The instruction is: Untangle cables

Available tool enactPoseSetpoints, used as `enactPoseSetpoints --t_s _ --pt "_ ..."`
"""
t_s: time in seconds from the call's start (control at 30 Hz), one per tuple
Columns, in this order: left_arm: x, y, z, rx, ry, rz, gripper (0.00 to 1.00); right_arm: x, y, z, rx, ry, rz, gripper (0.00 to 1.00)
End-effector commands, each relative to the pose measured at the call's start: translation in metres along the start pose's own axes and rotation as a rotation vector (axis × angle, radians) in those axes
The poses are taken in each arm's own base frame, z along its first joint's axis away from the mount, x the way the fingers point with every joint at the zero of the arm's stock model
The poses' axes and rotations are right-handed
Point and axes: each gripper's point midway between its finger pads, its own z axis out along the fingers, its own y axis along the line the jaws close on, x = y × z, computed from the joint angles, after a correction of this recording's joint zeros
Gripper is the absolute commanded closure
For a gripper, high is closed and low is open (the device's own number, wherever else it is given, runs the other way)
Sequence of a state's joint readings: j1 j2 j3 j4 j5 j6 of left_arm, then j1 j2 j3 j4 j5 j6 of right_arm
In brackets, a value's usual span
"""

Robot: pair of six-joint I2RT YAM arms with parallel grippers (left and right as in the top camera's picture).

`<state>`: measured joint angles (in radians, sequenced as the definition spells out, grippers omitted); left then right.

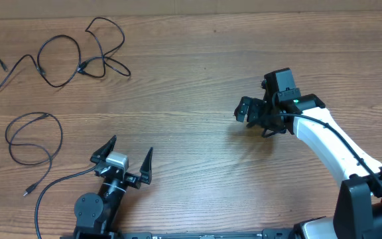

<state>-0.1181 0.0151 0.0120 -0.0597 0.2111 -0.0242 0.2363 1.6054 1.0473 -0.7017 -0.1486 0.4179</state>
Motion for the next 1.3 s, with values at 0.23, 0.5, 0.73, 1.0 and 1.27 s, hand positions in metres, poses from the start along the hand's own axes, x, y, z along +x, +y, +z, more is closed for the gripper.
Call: enactPoseSetpoints --t_s 0.23,0.5,0.73,1.0,1.27 --pt "0.001 0.002 0.000 -0.013 -0.005 -0.012 0.01 -0.009 -0.013 -0.026 0.039 -0.048 -0.012 0.00" --pt "0.001 0.002 0.000 -0.013 -0.005 -0.013 0.01 -0.018 -0.027 -0.091 0.047 -0.195 -0.017 0.00" --pt "0.001 0.002 0.000 -0.013 -0.005 -0.013 0.00 -0.009 -0.033 -0.160 0.045 -0.368 -0.048 0.00" --pt "0.001 0.002 0.000 -0.013 -0.005 -0.013 0.00 0.013 -0.031 -0.227 0.006 -0.567 -0.101 0.00" --pt "0.001 0.002 0.000 -0.013 -0.005 -0.013 0.01 0.024 -0.032 -0.248 0.003 -0.636 -0.147 0.00"
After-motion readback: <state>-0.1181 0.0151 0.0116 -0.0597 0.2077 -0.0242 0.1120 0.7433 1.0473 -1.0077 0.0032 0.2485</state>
